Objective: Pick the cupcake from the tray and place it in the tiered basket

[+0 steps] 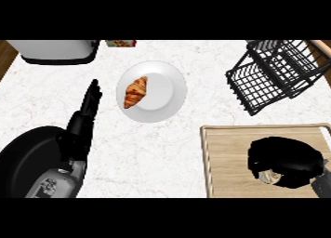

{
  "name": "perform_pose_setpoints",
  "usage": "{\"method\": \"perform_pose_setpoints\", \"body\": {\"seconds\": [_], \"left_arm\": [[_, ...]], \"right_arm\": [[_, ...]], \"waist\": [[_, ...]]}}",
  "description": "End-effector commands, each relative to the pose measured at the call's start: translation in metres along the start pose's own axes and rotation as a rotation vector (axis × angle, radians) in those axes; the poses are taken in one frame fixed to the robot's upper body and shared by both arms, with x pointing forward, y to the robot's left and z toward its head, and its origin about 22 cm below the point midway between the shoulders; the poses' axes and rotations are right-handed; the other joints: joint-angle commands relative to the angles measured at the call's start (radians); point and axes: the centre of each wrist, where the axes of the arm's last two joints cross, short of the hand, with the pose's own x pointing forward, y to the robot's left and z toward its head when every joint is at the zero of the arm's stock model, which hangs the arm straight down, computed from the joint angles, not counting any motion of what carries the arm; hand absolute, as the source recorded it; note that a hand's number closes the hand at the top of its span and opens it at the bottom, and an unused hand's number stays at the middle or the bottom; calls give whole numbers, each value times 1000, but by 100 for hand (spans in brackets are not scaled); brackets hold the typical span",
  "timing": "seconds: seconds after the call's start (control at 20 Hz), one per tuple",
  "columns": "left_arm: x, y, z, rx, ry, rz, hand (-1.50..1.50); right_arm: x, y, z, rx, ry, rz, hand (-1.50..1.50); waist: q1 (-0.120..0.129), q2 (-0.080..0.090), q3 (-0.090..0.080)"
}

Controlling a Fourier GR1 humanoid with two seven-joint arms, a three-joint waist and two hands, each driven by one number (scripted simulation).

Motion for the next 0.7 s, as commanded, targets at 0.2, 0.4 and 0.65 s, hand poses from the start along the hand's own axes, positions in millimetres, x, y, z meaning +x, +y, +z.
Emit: {"method": "perform_pose_setpoints", "body": {"seconds": [0.2,0.4,0.65], "left_arm": [[2,8,-3,13,13,2,0],[-9,2,9,36,29,-5,0],[-3,7,7,18,14,-7,0]], "right_arm": [[-14,6,18,81,524,60,150],[-2,21,4,116,842,57,150],[29,11,-42,-2,1002,62,150]], "waist": [[-29,-4,0],[-40,-10,-2],[-21,-4,1]]}}
